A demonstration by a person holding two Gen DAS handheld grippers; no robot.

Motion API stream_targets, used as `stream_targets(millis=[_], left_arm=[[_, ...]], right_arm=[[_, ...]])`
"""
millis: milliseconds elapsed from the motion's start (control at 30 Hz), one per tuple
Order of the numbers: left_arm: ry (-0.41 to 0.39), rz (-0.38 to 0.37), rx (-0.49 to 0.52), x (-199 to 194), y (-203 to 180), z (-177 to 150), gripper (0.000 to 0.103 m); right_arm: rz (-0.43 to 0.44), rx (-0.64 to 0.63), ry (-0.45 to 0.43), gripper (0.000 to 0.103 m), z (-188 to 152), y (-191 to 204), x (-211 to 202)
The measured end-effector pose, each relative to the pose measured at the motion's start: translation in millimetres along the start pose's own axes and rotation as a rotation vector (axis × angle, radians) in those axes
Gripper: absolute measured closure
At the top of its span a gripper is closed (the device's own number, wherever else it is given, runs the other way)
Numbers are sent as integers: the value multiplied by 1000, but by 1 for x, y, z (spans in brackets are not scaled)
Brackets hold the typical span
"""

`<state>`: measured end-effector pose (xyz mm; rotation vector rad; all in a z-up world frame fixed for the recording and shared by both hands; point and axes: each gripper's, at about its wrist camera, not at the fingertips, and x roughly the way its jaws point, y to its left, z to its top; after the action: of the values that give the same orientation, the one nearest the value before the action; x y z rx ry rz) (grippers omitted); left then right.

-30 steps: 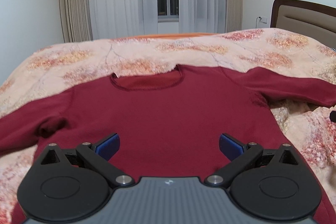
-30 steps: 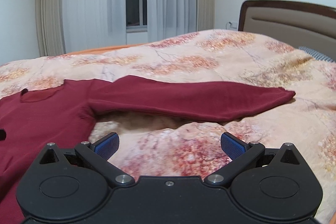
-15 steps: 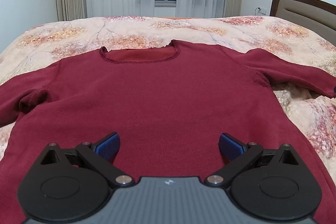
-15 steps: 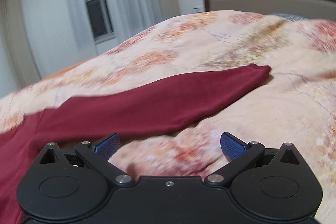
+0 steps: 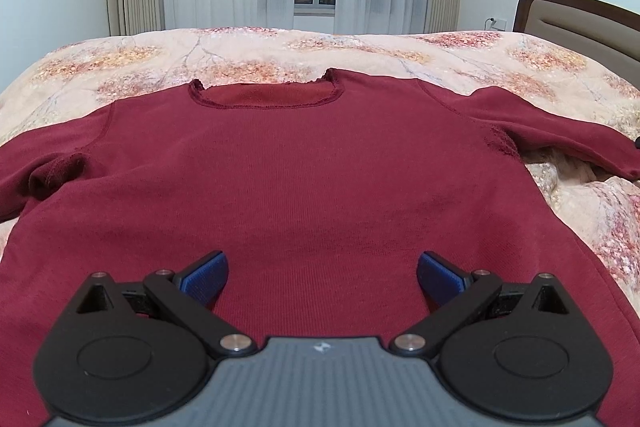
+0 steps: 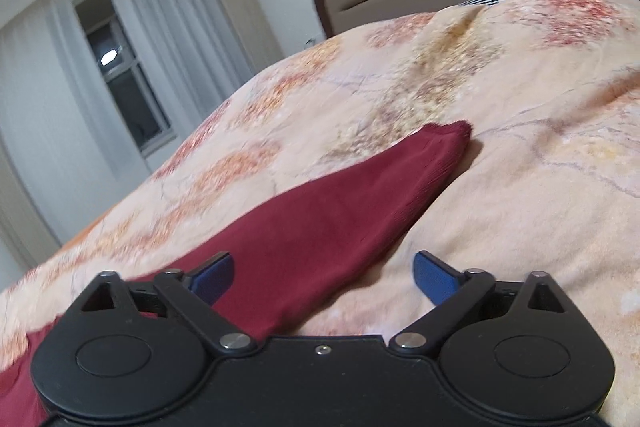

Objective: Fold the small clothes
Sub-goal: 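Grasp the sleeve cuff with the right gripper and lift it across the body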

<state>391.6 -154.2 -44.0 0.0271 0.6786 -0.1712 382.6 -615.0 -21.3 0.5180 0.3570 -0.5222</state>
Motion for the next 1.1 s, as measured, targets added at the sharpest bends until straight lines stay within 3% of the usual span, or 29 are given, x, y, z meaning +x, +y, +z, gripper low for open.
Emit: stream_targets(millis=[100,233,367,567,733,900,1100], left_arm=[[3,5,6,1,-1,-1,0],[23,6,12,3,-2,3,0],[61,-17,10,1,1,15,0],[31,-69,-57,-18,22,33,0],[-18,-38,-89,-37,42,48,0],[-63,-22,-148,-54,71,59,0],[-103,2,-228,-75,112,59,0]], right_arm=[[-38,64,-33,27,5,-8,2],[-125,119,-34,70,10,-16,11],[-141,109,-7,92,15,-16,17],[-111,-45,-35,96,29,16,8],[-15,-193,-93,96,43,70,-8],[151,-349,-124,96,40,148,-25],[400,-485,-123,97,6,247,-50]])
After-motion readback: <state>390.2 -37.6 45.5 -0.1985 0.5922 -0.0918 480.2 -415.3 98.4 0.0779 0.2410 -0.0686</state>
